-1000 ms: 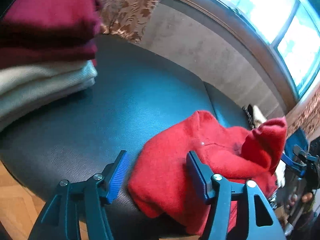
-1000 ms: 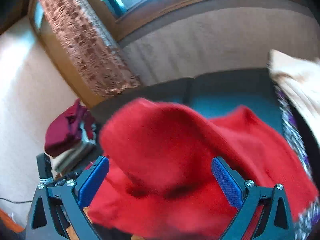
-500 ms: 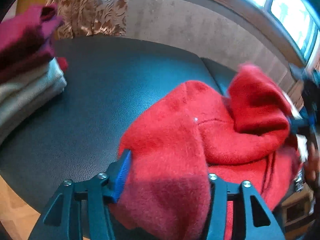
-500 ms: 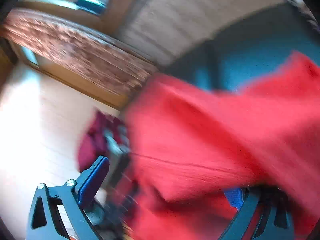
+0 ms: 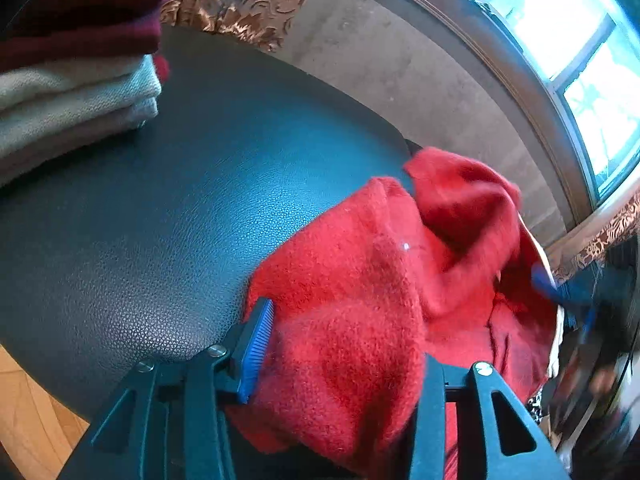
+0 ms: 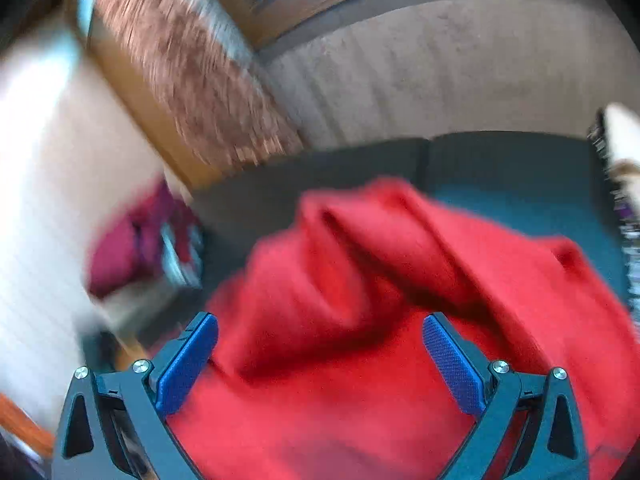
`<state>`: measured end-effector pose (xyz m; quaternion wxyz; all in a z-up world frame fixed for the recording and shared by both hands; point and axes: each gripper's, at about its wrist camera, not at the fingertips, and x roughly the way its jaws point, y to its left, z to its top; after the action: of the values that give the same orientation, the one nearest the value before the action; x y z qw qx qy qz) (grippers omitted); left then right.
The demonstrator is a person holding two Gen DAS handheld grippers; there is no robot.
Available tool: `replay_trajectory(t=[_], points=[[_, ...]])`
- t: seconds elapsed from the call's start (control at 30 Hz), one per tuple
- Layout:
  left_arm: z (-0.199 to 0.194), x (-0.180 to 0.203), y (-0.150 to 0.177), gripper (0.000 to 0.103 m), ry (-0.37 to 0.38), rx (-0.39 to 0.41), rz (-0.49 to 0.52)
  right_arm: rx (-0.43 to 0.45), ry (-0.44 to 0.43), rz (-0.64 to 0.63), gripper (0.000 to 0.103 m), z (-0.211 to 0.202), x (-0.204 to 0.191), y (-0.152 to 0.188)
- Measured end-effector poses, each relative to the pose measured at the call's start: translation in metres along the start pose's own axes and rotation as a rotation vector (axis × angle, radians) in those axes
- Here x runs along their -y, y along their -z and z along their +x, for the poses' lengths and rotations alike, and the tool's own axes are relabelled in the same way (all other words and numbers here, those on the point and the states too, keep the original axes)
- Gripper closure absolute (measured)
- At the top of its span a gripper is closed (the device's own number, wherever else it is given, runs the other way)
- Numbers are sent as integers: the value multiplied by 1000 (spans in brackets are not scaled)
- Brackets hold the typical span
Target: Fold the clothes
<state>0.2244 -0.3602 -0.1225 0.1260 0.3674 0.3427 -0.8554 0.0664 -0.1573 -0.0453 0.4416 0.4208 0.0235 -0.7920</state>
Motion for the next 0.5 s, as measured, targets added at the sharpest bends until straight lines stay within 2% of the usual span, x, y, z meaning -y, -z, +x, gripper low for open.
replay_trajectory(t=[0.13,0.23,0.3,0.37,0.43,0.5], points=[[0,4,1,59,-24,1,-19,-193,113,-224,0,9,-19,70],[3,14,0,59,-83,-16,5,-193,155,-387,0,-7,-34,107],[5,23,2,59,-126,-20,40,-214,223,-424,2,-14,-29,116],[8,32,5,59,-171,-18,80,-198,289,-379,2,-25,-11,112],[9,39,8,59,-206,-12,113,-160,323,-237,2,-43,24,105],[10,45,10,59,-232,-10,133,-85,374,-63,2,-66,60,98]])
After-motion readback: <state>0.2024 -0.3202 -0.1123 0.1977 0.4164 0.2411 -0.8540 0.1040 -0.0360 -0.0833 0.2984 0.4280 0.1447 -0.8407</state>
